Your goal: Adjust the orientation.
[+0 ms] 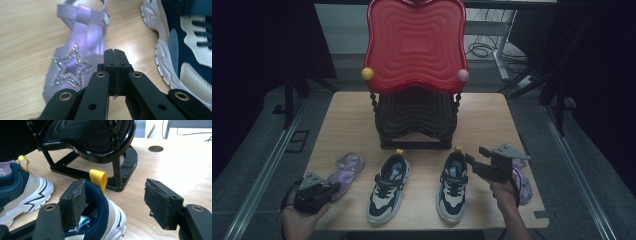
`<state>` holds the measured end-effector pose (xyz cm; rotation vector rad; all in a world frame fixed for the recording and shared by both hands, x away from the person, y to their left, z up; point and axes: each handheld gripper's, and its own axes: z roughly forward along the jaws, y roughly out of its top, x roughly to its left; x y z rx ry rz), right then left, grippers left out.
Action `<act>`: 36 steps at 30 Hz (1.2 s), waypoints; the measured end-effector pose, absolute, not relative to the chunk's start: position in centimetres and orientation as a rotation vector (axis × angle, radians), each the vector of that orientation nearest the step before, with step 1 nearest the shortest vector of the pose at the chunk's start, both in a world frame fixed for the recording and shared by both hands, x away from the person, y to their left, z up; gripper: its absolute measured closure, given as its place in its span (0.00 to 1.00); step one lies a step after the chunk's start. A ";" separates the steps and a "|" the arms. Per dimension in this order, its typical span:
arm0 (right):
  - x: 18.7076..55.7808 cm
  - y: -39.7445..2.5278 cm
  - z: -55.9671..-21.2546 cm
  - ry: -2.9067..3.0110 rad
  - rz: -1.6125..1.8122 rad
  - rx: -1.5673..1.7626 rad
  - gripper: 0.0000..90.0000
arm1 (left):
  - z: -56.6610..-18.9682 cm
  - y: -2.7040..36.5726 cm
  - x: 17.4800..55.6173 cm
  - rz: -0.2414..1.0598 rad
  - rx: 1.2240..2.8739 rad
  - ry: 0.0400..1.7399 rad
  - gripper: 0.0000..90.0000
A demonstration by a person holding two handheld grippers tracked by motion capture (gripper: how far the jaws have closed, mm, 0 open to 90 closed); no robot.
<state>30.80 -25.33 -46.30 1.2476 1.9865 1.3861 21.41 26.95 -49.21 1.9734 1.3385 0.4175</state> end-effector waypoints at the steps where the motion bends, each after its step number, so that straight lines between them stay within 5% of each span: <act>1: 30.8 -25.2 -46.4 1.995 1.377 1.240 0.37 | -49.3 27.0 21.4 0.414 1.977 1.337 1.00; 36: 30.7 -24.7 -47.5 2.036 1.322 1.257 0.35 | -51.5 28.8 22.0 0.329 2.043 1.452 1.00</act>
